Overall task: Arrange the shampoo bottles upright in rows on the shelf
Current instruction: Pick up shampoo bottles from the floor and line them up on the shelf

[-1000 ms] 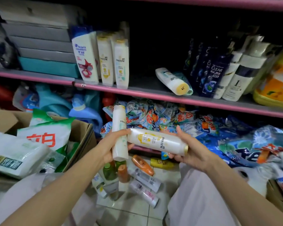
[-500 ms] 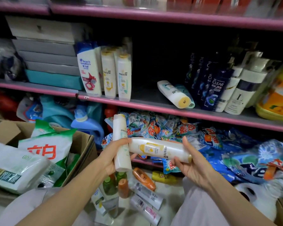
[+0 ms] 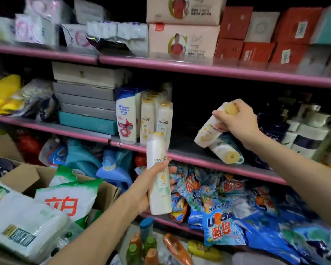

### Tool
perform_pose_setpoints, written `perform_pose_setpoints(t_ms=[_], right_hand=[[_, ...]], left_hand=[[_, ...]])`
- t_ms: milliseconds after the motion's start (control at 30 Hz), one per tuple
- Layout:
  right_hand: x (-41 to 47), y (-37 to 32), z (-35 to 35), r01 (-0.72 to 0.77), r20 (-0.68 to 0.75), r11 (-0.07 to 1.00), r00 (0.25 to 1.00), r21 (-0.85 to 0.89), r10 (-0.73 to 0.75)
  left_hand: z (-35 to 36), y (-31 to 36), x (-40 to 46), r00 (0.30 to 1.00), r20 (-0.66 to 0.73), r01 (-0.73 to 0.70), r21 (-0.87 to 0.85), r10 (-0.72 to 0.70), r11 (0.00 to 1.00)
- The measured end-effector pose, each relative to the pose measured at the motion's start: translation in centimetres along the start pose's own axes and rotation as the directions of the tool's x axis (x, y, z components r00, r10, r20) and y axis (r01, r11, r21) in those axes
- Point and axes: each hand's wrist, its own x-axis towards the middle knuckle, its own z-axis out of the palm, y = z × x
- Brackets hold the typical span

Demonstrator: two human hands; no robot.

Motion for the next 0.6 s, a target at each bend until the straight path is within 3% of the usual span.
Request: perform_pose_setpoints(t_ms=[167, 300, 433, 500, 600], right_hand=[[2.7, 1.8, 1.7, -0.054, 0.036, 0.973, 0.997, -0.223, 0.064], [4.0, 2.0, 2.8, -0.020, 0.003, 0.895, 1.000, -0.446, 0.024], [4.7, 1.4, 3.4, -0.033, 0.000, 0.718, 0.999, -0.695, 0.045], [4.2, 0.8, 3.4, -0.060, -0.004, 0.674, 0.996, -0.736, 0.085], [2.1, -0.4, 3.6, -0.057, -0.169, 0.858, 0.985, -0.510, -0.035]], left_hand=[[-0.4, 1.3, -0.6, 0.997, 0.044, -0.069, 0.053, 0.067, 0.996], [-0.8, 2.1, -1.1, 0.990, 0.102, -0.116, 0.157, 0.101, 0.981], [-1.2, 2.4, -1.3, 0.982, 0.152, -0.132, 0.158, 0.108, 0.978], [-1.3, 2.4, -1.3, 0.977, 0.181, -0.142, 0.154, 0.114, 0.978], [-1.3, 2.4, -1.1, 0.972, 0.196, -0.164, 0.180, 0.128, 0.970]])
